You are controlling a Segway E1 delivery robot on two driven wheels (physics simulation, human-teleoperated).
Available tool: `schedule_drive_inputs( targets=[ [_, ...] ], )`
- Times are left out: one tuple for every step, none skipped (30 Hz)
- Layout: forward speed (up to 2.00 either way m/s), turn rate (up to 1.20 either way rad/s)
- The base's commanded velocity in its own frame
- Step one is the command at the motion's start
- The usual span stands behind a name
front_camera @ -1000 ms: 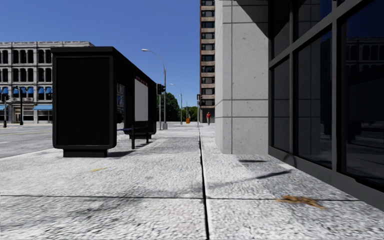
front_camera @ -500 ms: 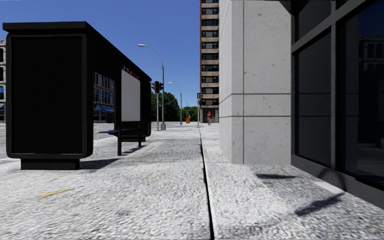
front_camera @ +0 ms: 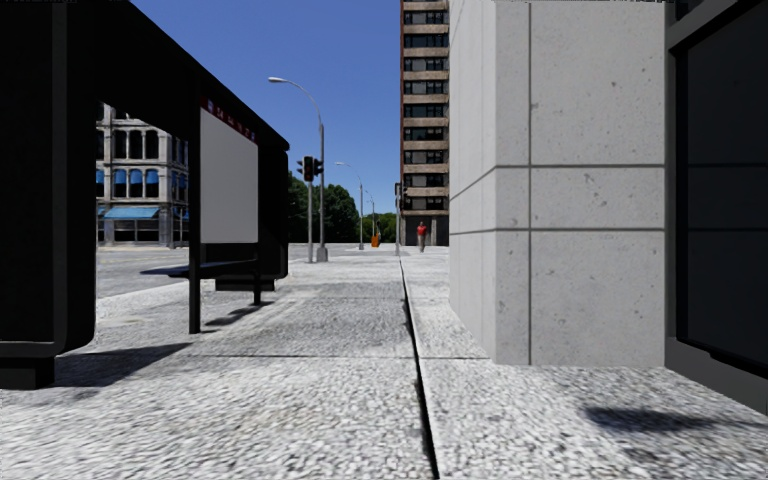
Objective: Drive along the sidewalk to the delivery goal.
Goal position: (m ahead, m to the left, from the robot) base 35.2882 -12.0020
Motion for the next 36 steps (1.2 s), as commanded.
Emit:
schedule_drive_inputs(
  targets=[
    [2.0,0.0],
    [2.0,0.0],
    [2.0,0.0],
    [2.0,0.0],
    [2.0,0.0],
    [2.0,0.0],
    [2.0,0.0],
    [2.0,0.0],
    [2.0,0.0],
    [2.0,0.0],
    [2.0,0.0],
    [2.0,0.0],
    [2.0,0.0],
    [2.0,0.0],
    [2.0,0.0],
    [2.0,0.0],
    [2.0,0.0],
    [2.0,0.0],
    [2.0,0.0],
    [2.0,0.0],
    [2.0,0.0],
    [2.0,0.0],
    [2.0,0.0],
    [2.0,0.0],
    [2.0,0.0],
    [2.0,0.0],
    [2.0,0.0],
    [2.0,0.0],
    [2.0,0.0],
    [2.0,0.0],
    [2.0,0.0],
    [2.0,0.0],
    [2.0,0.0],
    [2.0,0.0],
    [2.0,0.0],
    [2.0,0.0]
  ],
)
